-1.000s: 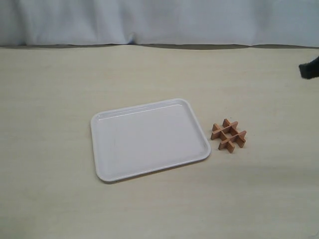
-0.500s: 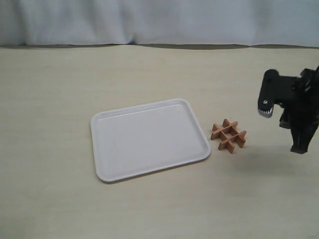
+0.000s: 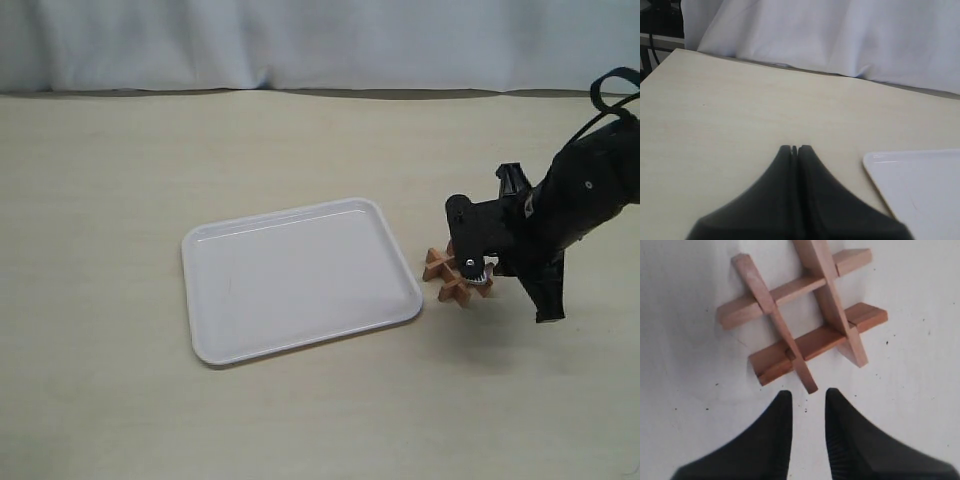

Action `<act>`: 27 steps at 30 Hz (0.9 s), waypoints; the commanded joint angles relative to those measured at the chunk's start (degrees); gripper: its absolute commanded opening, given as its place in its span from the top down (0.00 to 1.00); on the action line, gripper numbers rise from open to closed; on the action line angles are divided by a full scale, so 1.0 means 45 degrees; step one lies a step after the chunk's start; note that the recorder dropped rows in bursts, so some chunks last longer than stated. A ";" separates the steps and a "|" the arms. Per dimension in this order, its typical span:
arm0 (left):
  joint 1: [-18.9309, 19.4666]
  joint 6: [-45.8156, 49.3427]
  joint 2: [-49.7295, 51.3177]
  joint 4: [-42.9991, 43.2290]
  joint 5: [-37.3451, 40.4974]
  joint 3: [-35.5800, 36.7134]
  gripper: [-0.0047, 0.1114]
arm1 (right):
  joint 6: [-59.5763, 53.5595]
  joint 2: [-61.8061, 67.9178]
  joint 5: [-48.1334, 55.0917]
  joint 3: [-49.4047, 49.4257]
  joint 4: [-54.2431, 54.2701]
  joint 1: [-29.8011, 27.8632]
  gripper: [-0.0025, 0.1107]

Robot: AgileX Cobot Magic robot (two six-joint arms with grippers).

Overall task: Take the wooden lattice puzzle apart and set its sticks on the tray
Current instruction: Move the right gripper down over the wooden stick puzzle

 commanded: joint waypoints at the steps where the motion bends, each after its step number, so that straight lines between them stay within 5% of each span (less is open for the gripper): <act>1: -0.0094 -0.0044 -0.0024 -0.0007 -0.0143 0.0024 0.96 | -0.0097 0.0019 -0.0254 -0.0051 -0.0281 0.0011 0.77; 27: -0.0094 -0.0044 -0.0024 -0.0007 -0.0143 0.0024 0.96 | -0.0424 0.0269 -0.0820 -0.0051 -0.0397 0.0011 0.77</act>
